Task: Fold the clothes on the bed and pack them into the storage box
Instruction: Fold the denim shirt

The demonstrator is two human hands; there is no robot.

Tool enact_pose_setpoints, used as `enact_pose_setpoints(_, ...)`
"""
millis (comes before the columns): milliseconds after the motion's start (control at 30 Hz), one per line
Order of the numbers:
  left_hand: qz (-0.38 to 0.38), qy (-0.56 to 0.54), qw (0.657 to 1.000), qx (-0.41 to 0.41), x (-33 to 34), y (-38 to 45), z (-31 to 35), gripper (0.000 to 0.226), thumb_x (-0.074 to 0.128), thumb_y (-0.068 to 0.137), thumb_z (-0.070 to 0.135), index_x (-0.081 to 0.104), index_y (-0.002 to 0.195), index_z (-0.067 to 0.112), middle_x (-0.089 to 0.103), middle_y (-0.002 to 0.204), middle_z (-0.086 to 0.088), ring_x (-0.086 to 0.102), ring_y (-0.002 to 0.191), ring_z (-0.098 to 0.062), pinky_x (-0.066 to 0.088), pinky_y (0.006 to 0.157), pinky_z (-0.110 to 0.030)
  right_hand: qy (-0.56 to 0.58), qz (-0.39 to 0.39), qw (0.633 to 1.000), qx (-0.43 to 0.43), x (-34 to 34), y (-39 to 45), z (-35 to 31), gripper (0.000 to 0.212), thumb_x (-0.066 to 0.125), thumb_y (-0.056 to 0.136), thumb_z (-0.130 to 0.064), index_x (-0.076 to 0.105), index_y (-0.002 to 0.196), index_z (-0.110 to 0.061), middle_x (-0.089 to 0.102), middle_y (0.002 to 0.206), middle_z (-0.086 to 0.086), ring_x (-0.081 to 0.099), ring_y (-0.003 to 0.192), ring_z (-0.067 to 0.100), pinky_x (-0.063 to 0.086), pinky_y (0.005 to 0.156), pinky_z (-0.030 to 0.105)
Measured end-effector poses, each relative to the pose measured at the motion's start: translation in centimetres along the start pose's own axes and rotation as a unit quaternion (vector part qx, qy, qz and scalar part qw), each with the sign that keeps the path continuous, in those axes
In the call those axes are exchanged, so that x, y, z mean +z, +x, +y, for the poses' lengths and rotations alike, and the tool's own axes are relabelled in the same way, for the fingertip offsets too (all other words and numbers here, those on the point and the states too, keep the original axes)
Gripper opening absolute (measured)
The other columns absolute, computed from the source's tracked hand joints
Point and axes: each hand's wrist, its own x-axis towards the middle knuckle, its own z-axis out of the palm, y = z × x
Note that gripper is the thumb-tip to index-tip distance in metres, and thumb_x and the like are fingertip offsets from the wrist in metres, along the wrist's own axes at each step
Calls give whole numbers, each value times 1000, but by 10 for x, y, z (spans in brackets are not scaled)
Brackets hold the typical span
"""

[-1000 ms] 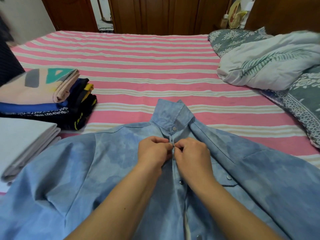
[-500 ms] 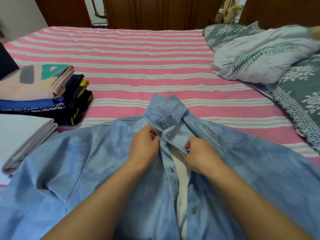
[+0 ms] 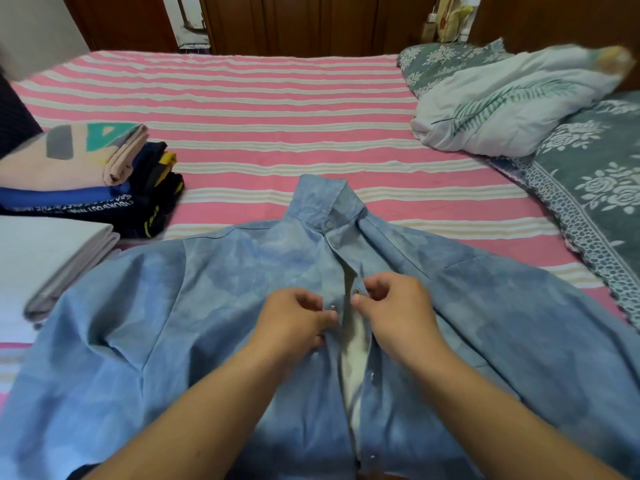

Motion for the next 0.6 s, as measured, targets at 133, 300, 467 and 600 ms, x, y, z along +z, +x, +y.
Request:
enact_pose_setpoints(133, 11, -115, 993, -32, 5, -10, 2, 8, 70, 88, -7, 67, 84, 0, 63, 70, -17, 54, 65, -24, 46, 66, -39, 47, -1, 999, 15, 18, -15, 0, 11, 81, 80, -28, 71, 80, -28, 69, 75, -14, 67, 81, 9, 53, 79, 28)
enact_pose_setpoints(300, -38, -208, 974, -76, 4, -15, 4, 11, 61, 93, -8, 67, 102, -7, 71, 85, -23, 67, 62, -23, 55, 58, -30, 25, 21, 999, 16, 24, -21, 2, 10, 79, 82, -27, 80, 91, -22, 76, 85, -9, 69, 86, 12, 51, 80, 27)
enact_pose_setpoints(467, -36, -217, 972, -89, 1, -15, 6, 11, 60, 93, -8, 66, 101, -5, 72, 84, -21, 70, 63, -21, 59, 53, -25, -23, 28, 999, 21, 28, -21, 1, 13, 77, 84, -35, 76, 79, -24, 74, 80, -9, 67, 85, 16, 50, 75, 30)
enact_pose_setpoints(600, -25, -193, 977, -81, 1, -13, 3, 14, 59, 93, -8, 67, 104, -10, 73, 97, -29, 71, 72, -25, 61, 64, -30, -20, 28, 999, -11, 29, -25, 1, 11, 74, 86, -33, 79, 85, -24, 76, 84, -8, 68, 86, 15, 51, 78, 32)
